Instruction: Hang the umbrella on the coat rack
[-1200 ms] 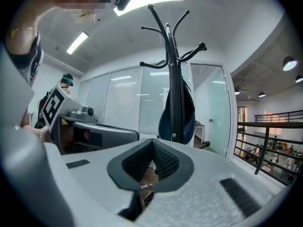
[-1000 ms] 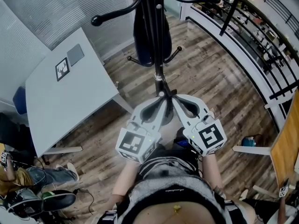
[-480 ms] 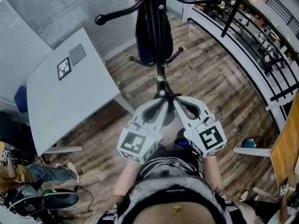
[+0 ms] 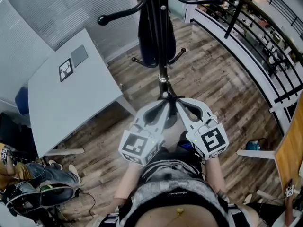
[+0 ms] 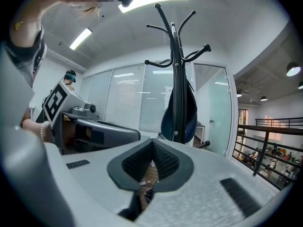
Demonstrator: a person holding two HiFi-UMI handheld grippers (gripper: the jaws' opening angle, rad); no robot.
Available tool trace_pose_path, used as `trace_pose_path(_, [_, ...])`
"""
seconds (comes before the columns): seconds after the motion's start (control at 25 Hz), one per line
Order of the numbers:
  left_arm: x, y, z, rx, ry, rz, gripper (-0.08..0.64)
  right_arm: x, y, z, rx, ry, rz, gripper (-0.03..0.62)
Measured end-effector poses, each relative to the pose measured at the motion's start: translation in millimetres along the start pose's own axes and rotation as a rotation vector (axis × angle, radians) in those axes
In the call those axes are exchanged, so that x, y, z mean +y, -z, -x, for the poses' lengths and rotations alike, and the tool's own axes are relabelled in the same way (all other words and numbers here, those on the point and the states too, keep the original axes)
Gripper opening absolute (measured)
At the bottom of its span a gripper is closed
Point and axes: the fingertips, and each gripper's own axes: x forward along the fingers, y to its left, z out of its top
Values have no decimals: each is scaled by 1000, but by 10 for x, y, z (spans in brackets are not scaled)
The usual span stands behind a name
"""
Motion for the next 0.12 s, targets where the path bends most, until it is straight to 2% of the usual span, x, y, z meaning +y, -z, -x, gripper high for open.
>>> trace_pose_path(0.12, [-10,10,11,16,4,9,18,17,28,-9,10,-1,0,2])
